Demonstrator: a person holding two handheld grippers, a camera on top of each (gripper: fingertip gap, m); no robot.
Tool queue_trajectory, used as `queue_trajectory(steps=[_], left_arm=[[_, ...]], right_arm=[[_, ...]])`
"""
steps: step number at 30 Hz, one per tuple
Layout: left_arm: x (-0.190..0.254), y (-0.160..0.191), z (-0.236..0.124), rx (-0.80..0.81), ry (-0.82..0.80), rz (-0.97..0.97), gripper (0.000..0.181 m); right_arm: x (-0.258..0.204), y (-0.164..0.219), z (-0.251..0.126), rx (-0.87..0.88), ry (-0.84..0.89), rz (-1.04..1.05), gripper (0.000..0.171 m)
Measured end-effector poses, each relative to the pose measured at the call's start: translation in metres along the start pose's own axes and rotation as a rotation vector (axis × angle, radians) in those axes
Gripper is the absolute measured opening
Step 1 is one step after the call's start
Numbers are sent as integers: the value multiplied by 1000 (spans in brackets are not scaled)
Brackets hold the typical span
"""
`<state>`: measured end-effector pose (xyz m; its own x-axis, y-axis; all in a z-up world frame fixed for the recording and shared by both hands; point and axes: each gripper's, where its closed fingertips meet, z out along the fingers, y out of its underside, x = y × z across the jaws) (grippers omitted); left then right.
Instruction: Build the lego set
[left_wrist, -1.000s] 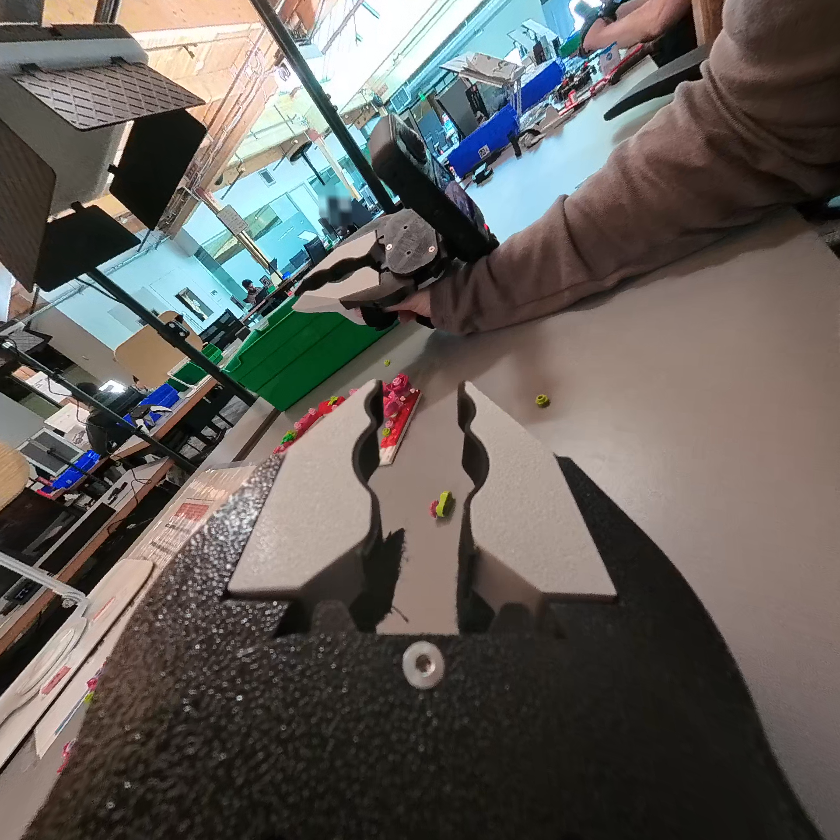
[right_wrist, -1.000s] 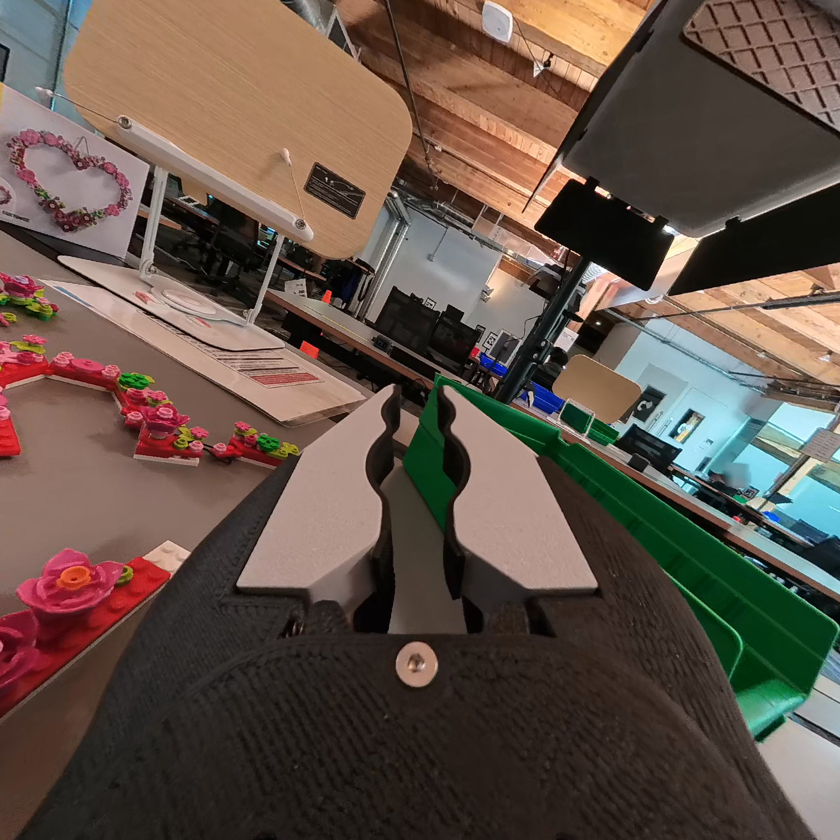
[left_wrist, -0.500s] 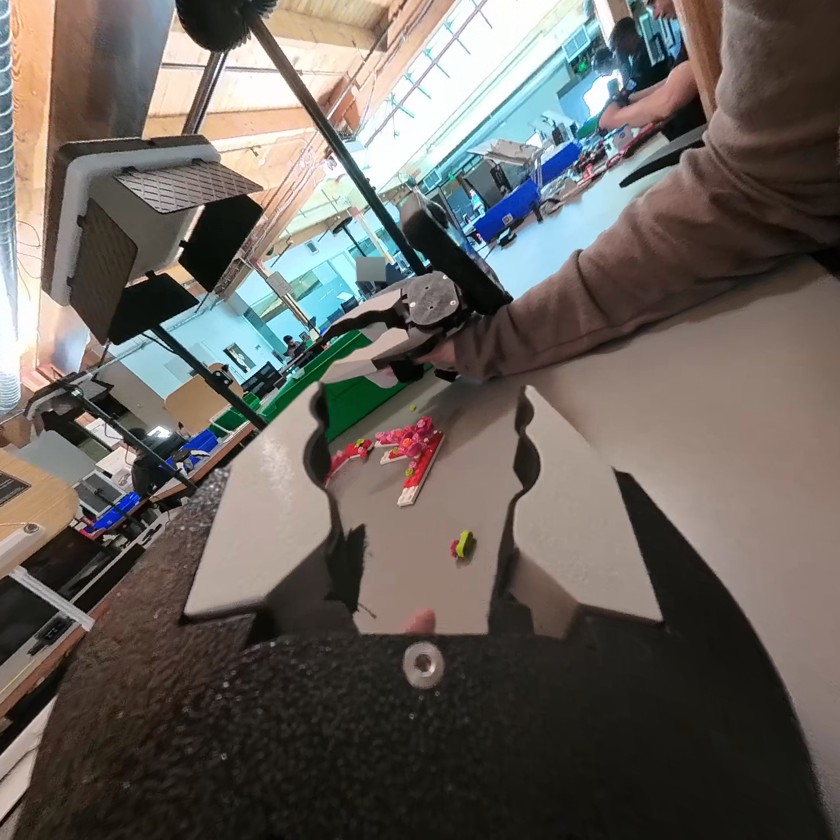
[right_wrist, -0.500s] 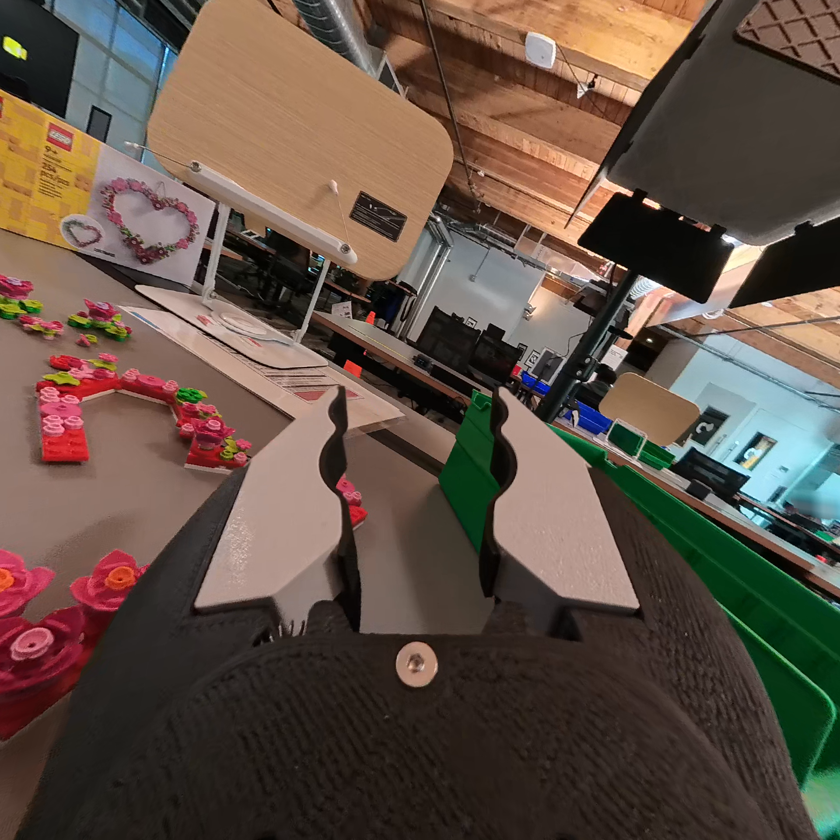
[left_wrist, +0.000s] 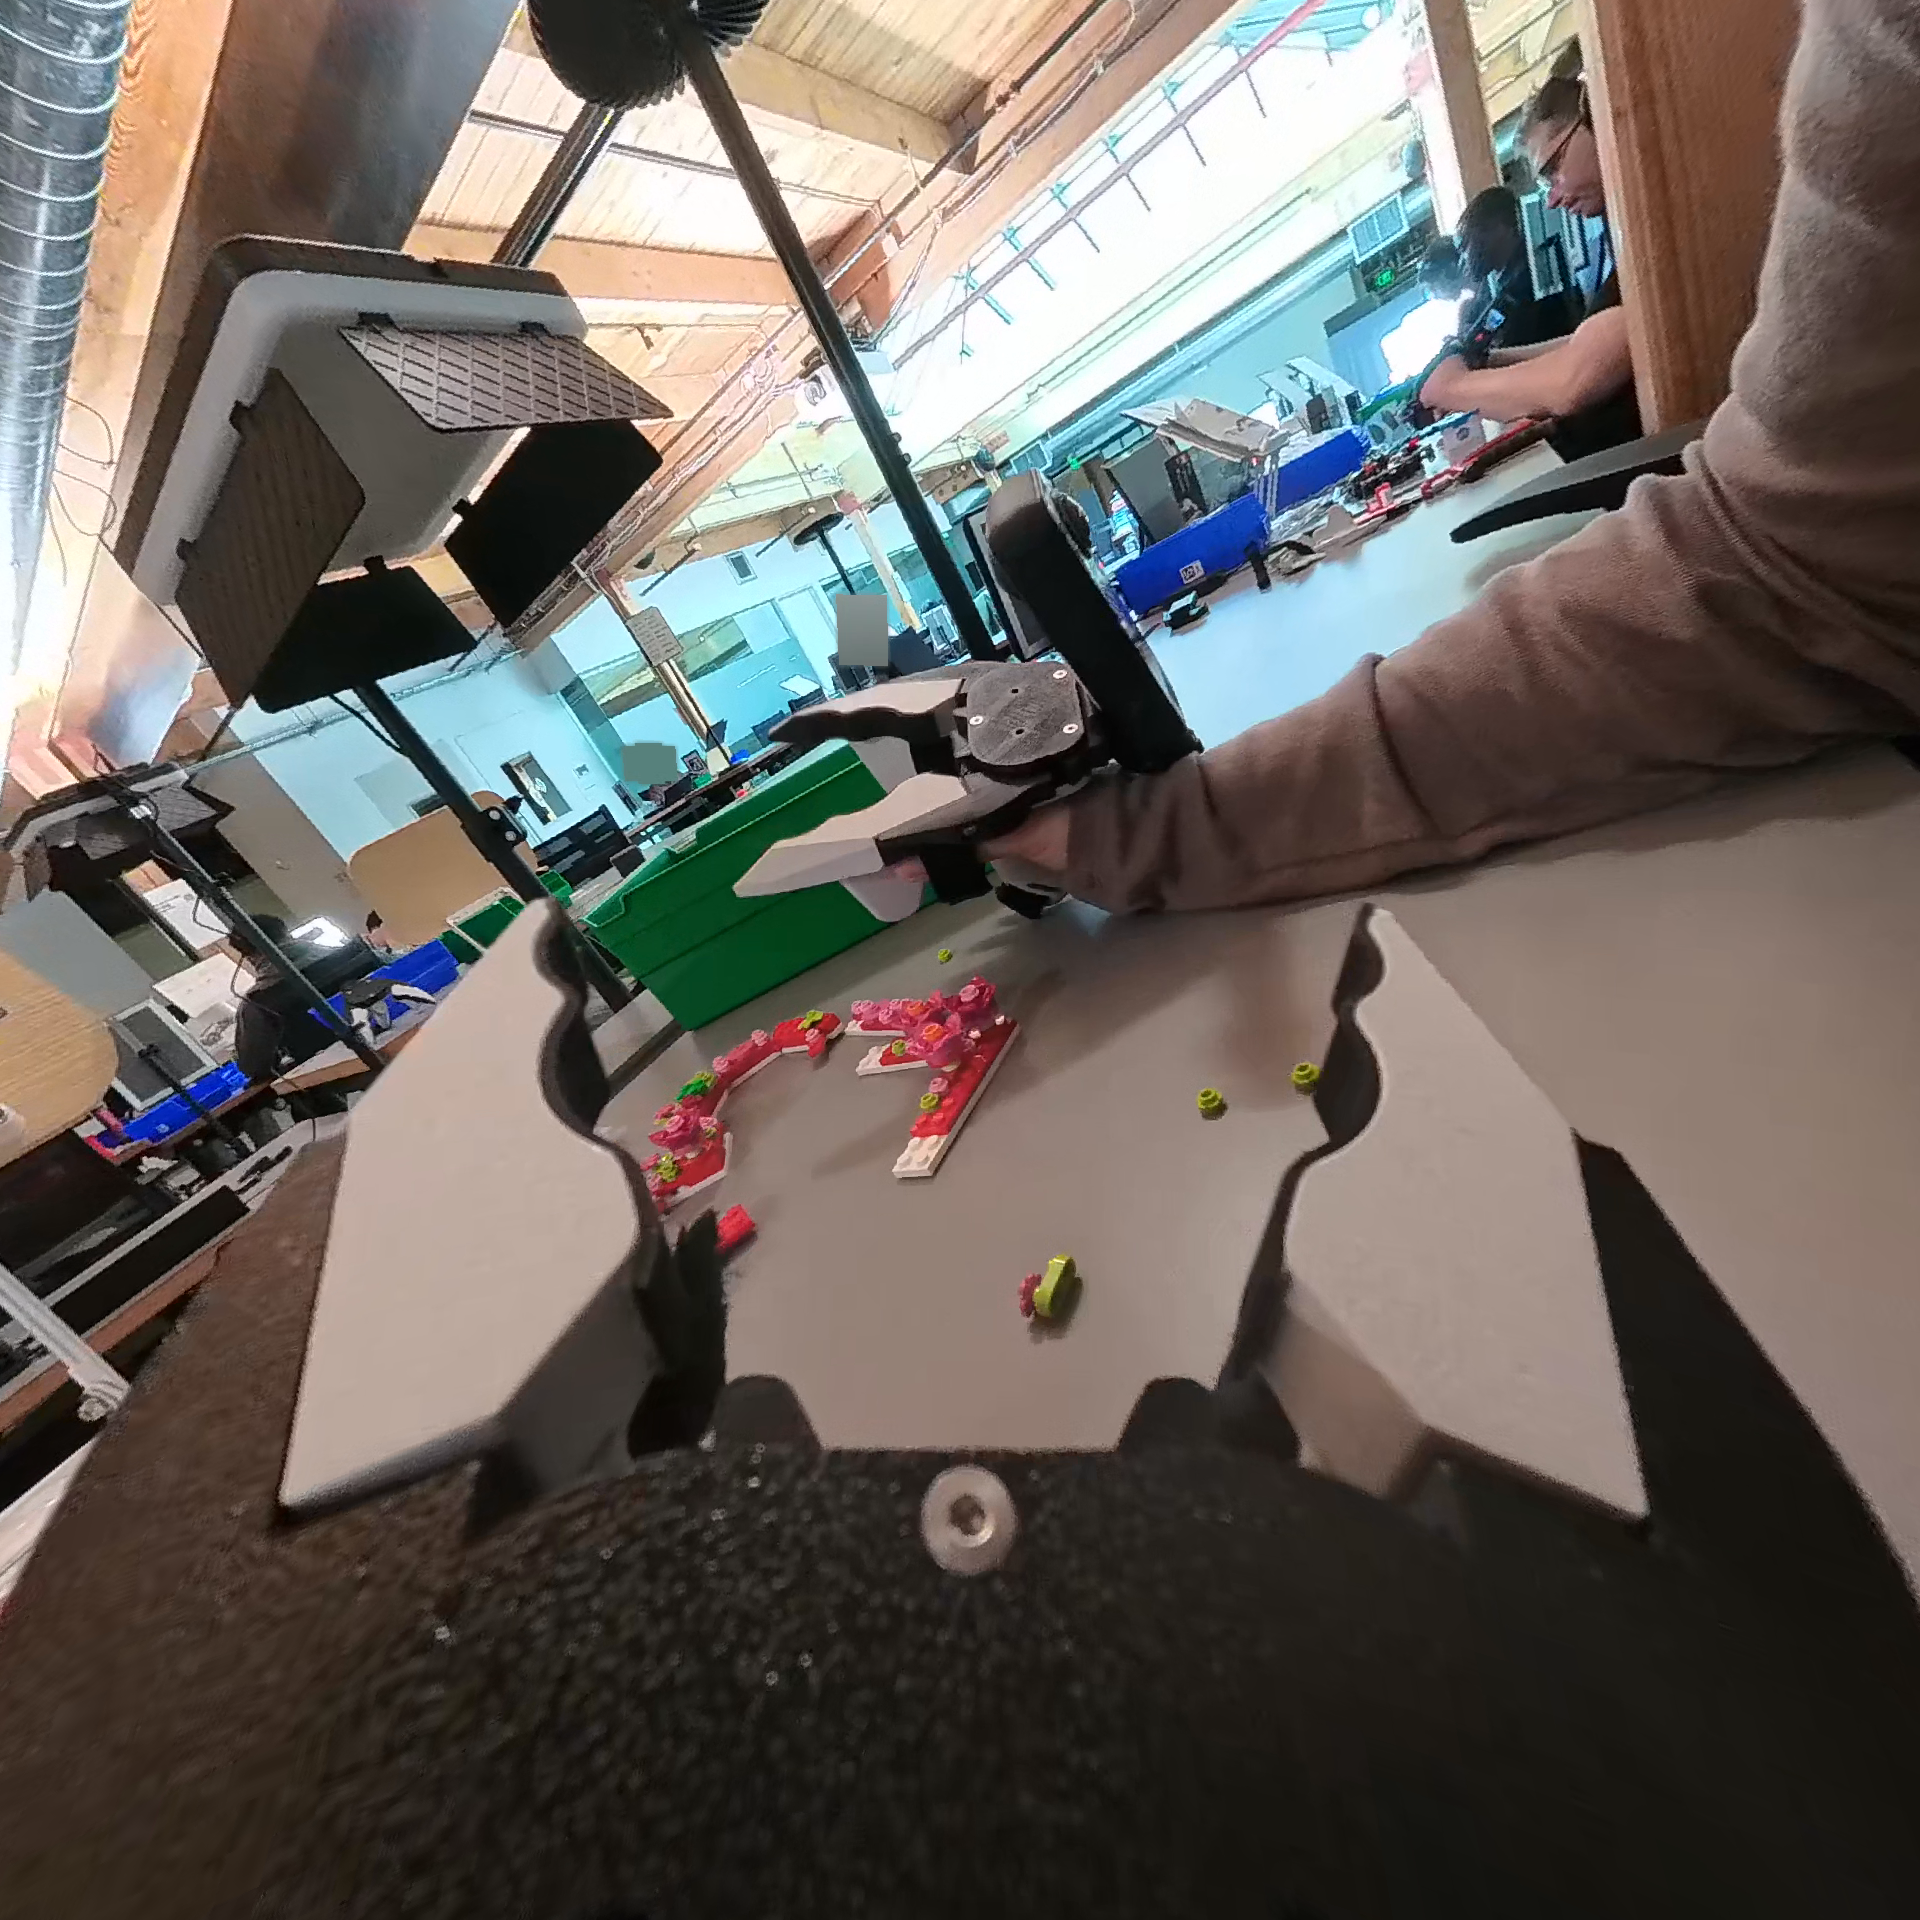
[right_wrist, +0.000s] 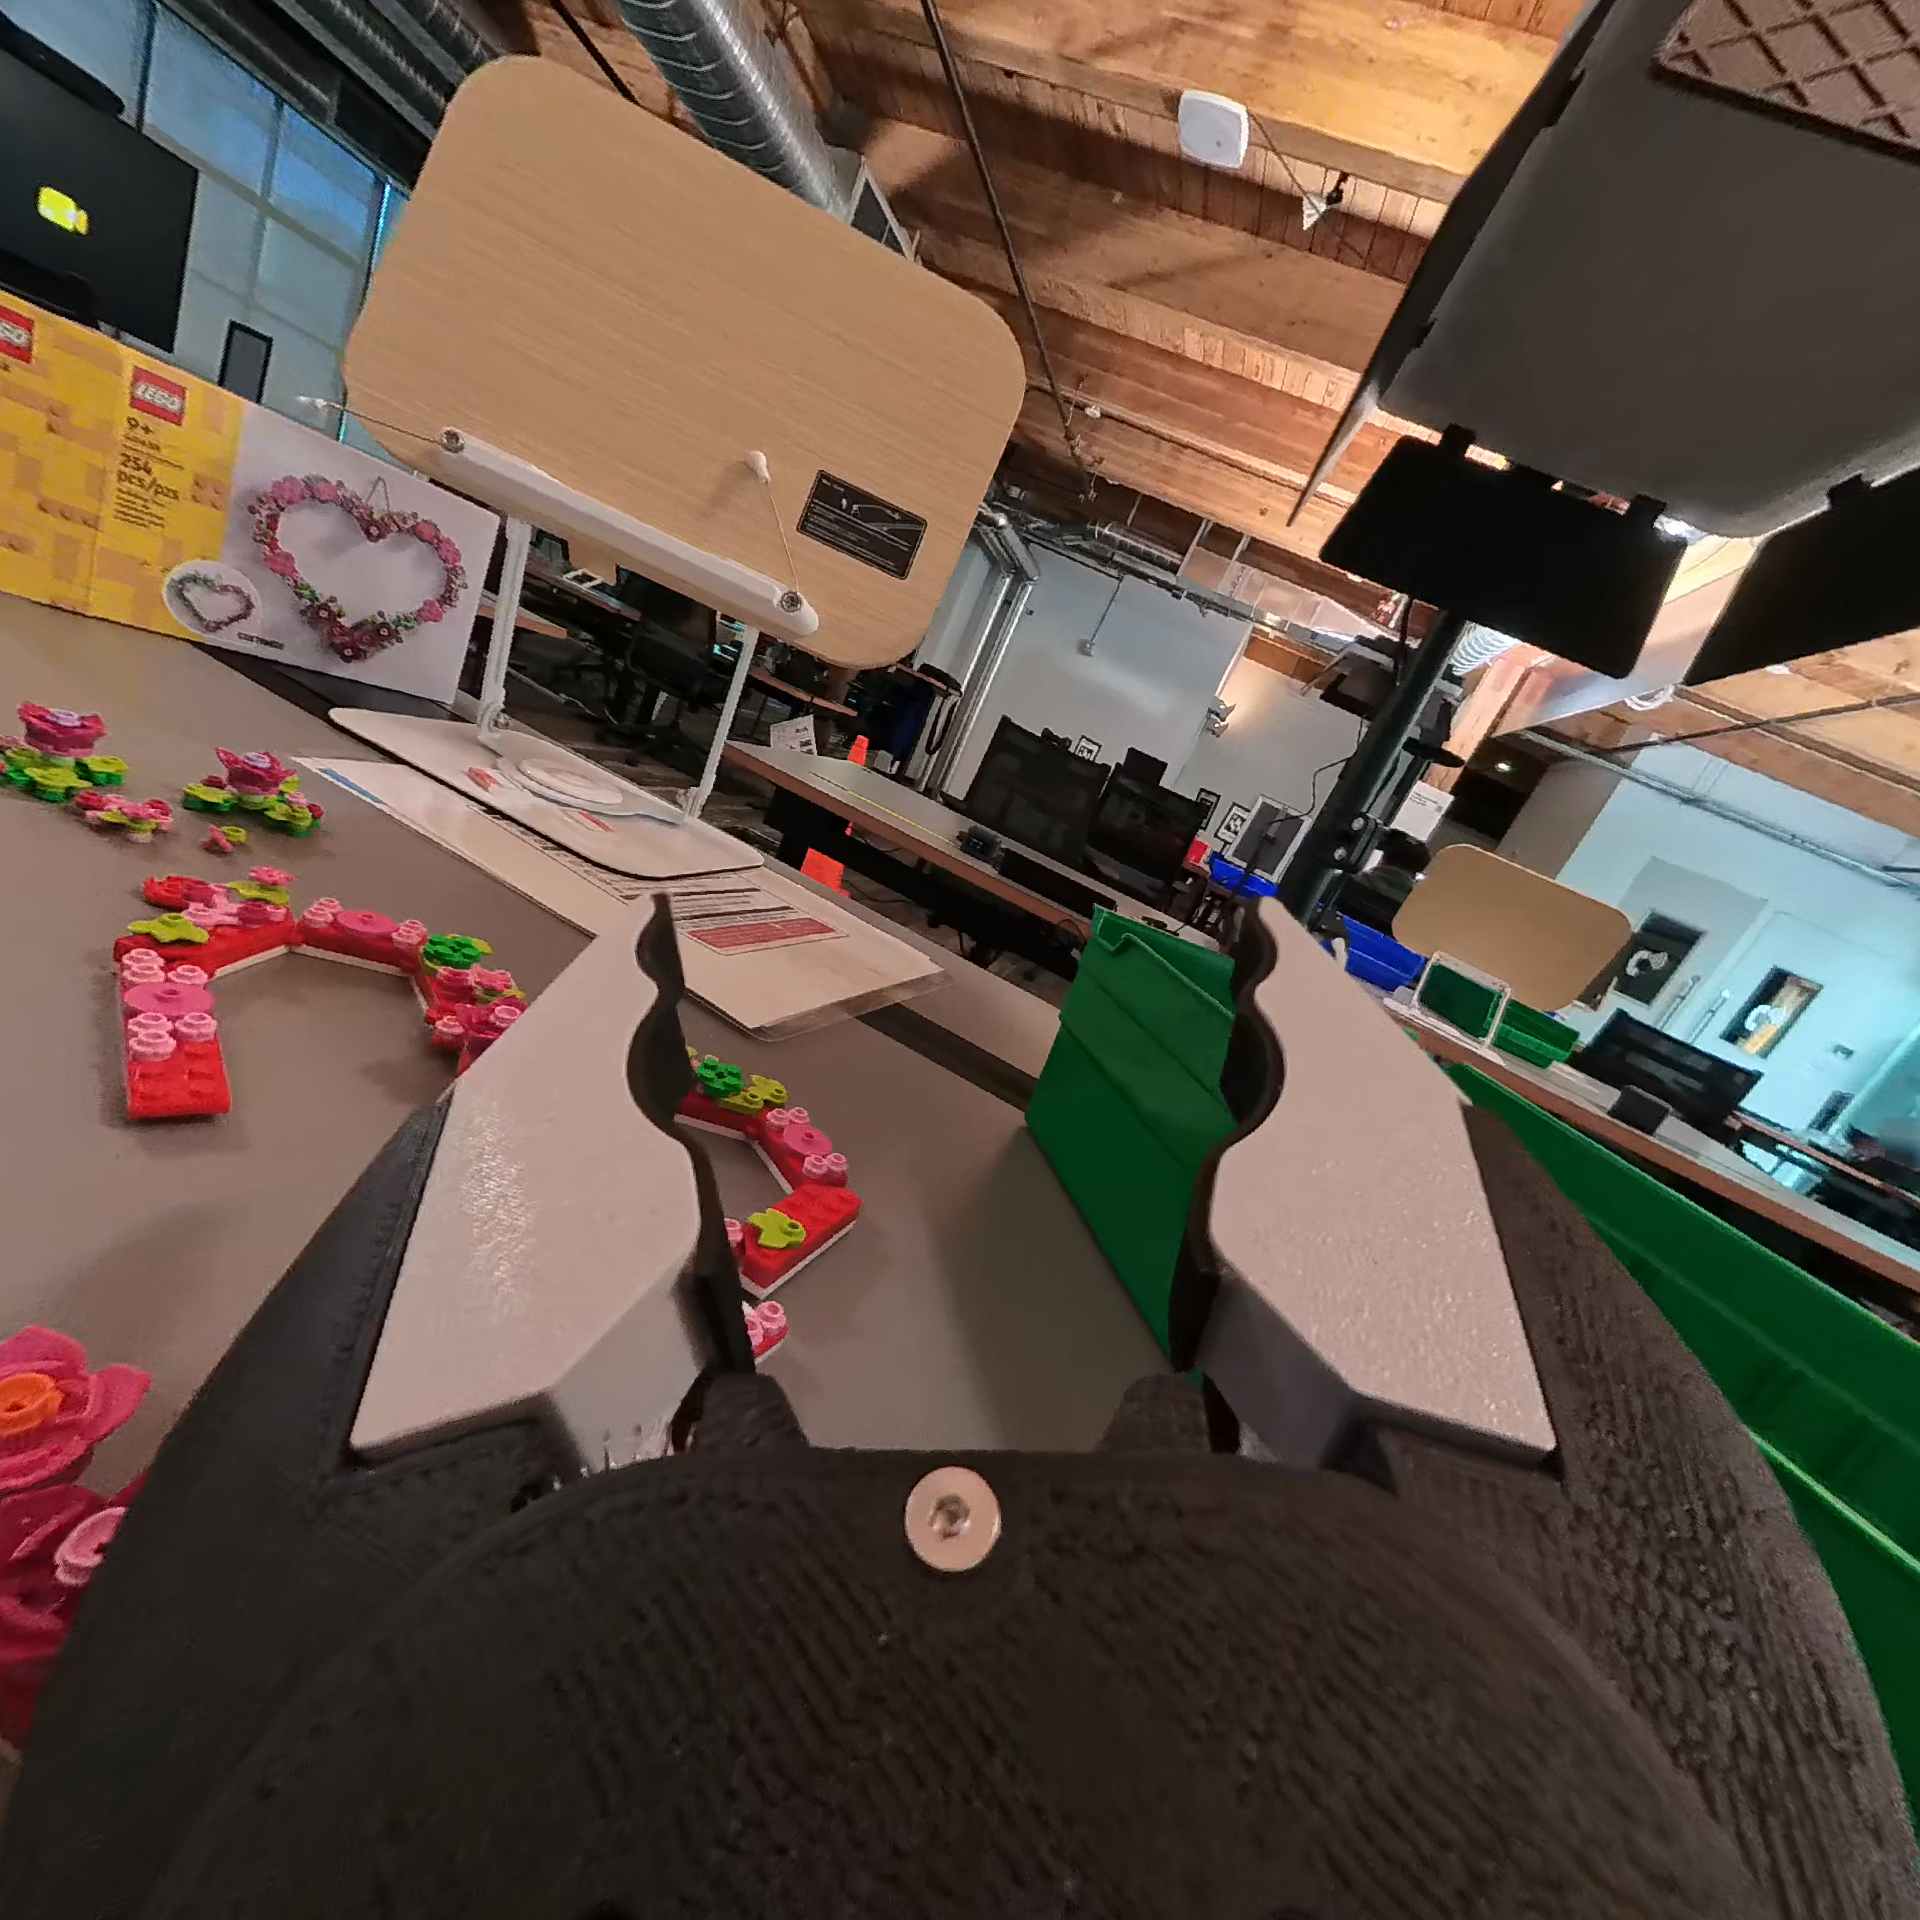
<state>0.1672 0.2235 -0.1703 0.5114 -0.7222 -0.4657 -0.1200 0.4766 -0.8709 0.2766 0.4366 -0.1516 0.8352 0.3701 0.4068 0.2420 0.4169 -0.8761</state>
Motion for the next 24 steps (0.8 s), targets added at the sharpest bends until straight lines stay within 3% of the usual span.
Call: queue_trajectory(steps=[7,11,14,20,24], left_arm=[[-1,0,0,1,-13,23,144],[-9,-4,-3,30,-49,37,136],[-13,-13,-8,75,-66,13,123],[1,-25,-20,132,23,-15,119],[12,-37,-44,177,74,16,116]], right_arm=[[0,-5,-2,13,26,-85,107],[5,-11,-9,29,69,-204,93],[22,-5,-15,-16,157,-251,87],[51,3,-34,-138,326,-358,87],[53,-27,-50,-123,433,-364,88]])
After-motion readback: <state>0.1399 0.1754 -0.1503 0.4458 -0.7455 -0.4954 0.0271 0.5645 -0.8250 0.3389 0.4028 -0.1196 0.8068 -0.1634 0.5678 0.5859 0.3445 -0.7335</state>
